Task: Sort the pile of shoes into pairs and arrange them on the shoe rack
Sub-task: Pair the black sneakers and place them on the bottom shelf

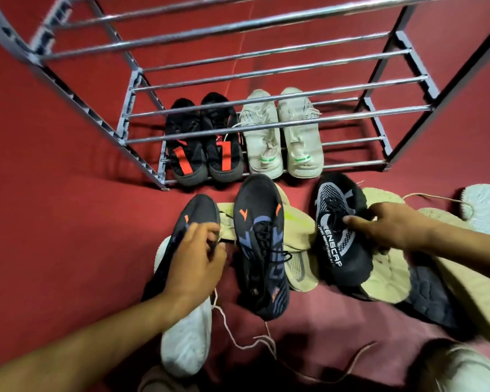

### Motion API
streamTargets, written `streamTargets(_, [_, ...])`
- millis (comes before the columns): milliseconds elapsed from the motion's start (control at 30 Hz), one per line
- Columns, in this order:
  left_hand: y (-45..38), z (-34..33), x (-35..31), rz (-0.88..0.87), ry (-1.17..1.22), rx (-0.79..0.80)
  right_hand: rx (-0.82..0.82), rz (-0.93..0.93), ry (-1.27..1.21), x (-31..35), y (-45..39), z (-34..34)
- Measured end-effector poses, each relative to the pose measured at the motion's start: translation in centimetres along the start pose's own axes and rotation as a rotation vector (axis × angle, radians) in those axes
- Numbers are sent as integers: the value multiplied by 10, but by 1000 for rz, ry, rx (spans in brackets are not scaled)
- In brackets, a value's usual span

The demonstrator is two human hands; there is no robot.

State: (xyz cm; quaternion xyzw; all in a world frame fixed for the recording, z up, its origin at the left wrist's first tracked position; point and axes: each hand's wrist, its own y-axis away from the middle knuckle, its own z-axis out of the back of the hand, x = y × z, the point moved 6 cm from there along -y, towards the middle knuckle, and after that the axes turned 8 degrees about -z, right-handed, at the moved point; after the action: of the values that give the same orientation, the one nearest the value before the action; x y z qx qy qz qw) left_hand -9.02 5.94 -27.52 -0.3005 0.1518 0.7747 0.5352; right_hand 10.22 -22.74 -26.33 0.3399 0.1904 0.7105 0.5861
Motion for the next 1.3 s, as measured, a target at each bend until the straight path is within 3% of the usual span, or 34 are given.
streamTargets(67, [-3,28,17,-5,-106,-49,22,6,142,5,-2,3])
streamTargets(133, [1,35,45,141,-182,106,-32,15,324,10,1,12])
streamTargets(200, [14,34,63,271,-246,315,-203,51,444,22,9,25])
streamTargets(267, [20,33,63,255,-300,419,-388,121,453,37,25,38])
streamTargets(333, [13,42,54,296,-231,351,-459,253,356,55,45,39])
streamTargets(367, [8,49,46,347,-154,304,-422,321,282,64,56,33])
streamTargets(433, [-2,58,19,406,68,245,-200,396,51,79,74,10])
streamTargets(500, [-8,59,-29,347,333,217,169,389,-370,97,95,-17])
streamTargets(567, [-9,43,-71,265,451,197,516,343,-724,115,111,-37])
streamTargets(633, [-6,11,-94,280,529,266,624,318,-874,120,106,-50])
streamTargets(733, [-4,-41,-67,364,428,306,360,212,-764,94,62,-53])
streamTargets(867, [5,-47,-18,459,78,64,189,94,-670,66,32,-47])
streamTargets(933, [17,-53,-7,485,162,151,16,141,-672,67,35,-32])
streamTargets(1000, [29,-58,-3,528,326,281,-21,202,-920,67,41,-23])
streamTargets(1033, [32,-52,-2,524,245,307,-5,221,-1056,61,39,-19])
streamTargets(1133, [25,-23,-10,403,4,254,-67,132,-1244,29,28,-8])
streamTargets(1233, [6,19,-45,230,41,117,-190,15,-1231,-16,3,-2])
streamTargets(1300, [-6,29,-68,165,141,127,-206,-34,-1236,-35,-15,2])
